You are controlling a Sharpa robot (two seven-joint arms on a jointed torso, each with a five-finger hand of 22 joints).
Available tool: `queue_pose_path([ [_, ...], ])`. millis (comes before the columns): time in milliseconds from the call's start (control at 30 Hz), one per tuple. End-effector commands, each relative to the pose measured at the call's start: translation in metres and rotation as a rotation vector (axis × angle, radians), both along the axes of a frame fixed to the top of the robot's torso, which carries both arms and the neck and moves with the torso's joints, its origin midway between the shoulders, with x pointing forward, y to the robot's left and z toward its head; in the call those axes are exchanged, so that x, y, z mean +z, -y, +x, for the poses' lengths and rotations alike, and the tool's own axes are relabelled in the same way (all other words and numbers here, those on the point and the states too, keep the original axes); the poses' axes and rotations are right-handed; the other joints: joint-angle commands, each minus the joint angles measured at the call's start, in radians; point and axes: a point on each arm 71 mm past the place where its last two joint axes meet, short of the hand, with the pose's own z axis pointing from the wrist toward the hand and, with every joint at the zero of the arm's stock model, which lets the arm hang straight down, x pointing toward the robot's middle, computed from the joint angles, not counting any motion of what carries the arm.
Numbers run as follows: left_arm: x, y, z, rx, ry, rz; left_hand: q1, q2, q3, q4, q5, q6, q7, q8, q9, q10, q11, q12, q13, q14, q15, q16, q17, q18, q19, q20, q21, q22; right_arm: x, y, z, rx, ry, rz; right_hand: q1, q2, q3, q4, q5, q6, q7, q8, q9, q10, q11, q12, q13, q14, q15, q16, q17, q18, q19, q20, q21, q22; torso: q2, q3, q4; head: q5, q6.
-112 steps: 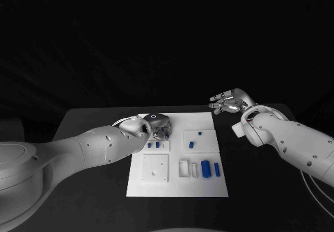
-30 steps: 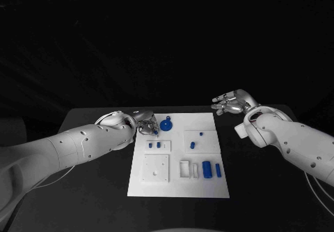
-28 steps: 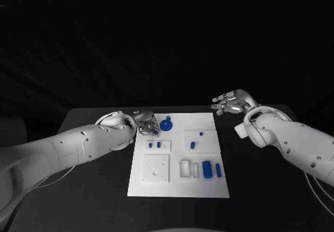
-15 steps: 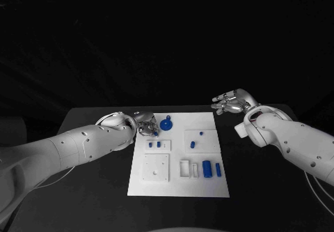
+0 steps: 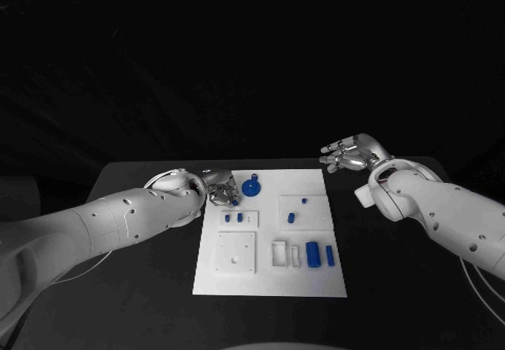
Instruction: Assemble the parts on the task board
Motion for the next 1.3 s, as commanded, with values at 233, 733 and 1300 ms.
queue_pose_path([
  [233,-0.0013,0.0018,-0.0007,-0.01,-0.01,0.009,-0.002,0.005,0.004,-0.003,0.005,0.01,0.002,0.003,0.002,0.006,0.002,0.004,0.001,-0.009,0.001,-0.005,0.002,0.007,-0.006,-0.001,0.007,0.022,-0.0002,-0.0014,0.0,0.013,-0.001,0.0,0.004,0.005,0.001,-0.007,0.006,-0.003,0.0,-0.003,-0.001,-0.001,0.005,-0.004,-0.001,-0.003,0.003,-0.004,-0.002,-0.01,-0.009,0.001,0.008,-0.005,0.0,0.0001,0.0,0.0,-0.001],
  [733,-0.0028,0.0065,0.0004,-0.007,-0.01,0.02,-0.003,0.008,0.005,-0.002,0.003,0.008,0.003,0.002,0.001,0.004,0.003,0.004,0.001,-0.008,0.001,-0.004,0.003,0.008,-0.006,-0.001,0.01,0.021,-0.0003,-0.0018,0.0,0.014,-0.002,0.0,0.004,0.005,0.001,-0.007,0.006,-0.003,0.0,-0.003,-0.001,-0.001,0.005,-0.004,-0.001,-0.003,0.003,-0.004,-0.002,-0.01,-0.009,0.001,0.008,-0.005,0.0,0.0008,-0.0009,0.0,-0.002],
  [1300,-0.0091,0.0095,-0.0016,-0.017,-0.035,0.052,-0.003,0.009,0.006,-0.003,0.002,0.008,0.003,0.002,0.002,0.005,0.003,0.004,0.001,-0.008,0.001,-0.003,0.004,0.008,-0.007,0.0,0.012,0.021,-0.0005,-0.0016,0.0002,0.013,-0.001,0.0,0.002,0.007,0.002,-0.007,0.007,-0.001,-0.001,-0.003,-0.001,0.0,0.004,-0.003,-0.001,-0.003,0.003,-0.004,-0.003,-0.01,-0.012,0.001,0.016,-0.012,0.001,0.0,0.0002,-0.002,-0.004],
])
